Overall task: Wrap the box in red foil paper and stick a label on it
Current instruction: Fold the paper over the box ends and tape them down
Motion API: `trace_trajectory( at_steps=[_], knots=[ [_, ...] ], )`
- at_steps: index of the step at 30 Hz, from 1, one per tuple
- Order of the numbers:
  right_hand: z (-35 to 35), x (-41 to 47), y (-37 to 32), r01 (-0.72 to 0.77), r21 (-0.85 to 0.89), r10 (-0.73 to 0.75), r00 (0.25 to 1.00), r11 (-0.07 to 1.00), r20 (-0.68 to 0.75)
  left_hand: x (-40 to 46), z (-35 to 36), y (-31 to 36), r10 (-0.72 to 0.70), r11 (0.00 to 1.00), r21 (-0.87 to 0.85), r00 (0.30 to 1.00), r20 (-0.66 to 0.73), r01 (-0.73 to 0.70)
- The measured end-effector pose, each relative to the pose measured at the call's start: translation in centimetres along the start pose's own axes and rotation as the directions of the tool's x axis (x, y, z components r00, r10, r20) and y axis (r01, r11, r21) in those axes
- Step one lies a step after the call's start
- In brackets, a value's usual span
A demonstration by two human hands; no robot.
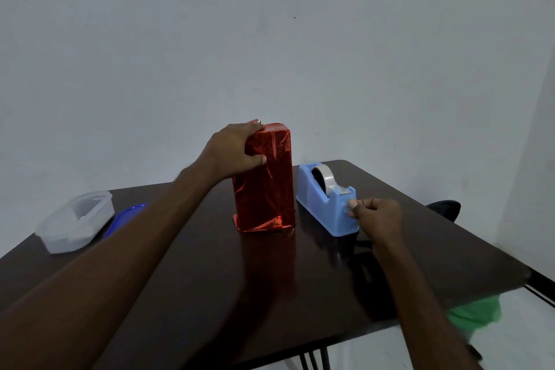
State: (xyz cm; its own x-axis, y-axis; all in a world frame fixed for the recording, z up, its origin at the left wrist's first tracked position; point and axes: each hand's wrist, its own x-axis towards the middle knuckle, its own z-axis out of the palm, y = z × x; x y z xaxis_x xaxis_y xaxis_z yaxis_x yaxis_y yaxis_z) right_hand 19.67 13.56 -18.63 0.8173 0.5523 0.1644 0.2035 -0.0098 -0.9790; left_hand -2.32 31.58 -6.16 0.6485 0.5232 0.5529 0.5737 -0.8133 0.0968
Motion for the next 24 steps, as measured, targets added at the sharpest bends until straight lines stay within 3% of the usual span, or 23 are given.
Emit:
trace_trajectory(
  at_steps=[12, 17, 24],
  knots=[
    [-0.3, -2.0, -0.7, 0.008, -0.099, 0.002, 0.995, 0.995, 0.099, 0.0, -0.1, 0.3, 0.003, 1.000, 0.004, 1.000, -0.002, -0.003],
    [-1.1, -3.5, -3.7, 0.136, -0.018, -0.130, 0.971, 0.991, 0.203, -0.2, -0.1, 0.4, -0.004, 1.000, 0.006, 1.000, -0.005, 0.004],
    [1.3, -2.6, -12.8, 0.264, 0.108, -0.285, 0.878, 0.958, 0.384, -0.4, 0.0, 0.6, -0.027, 1.000, 0.009, 1.000, 0.002, 0.027]
  ],
)
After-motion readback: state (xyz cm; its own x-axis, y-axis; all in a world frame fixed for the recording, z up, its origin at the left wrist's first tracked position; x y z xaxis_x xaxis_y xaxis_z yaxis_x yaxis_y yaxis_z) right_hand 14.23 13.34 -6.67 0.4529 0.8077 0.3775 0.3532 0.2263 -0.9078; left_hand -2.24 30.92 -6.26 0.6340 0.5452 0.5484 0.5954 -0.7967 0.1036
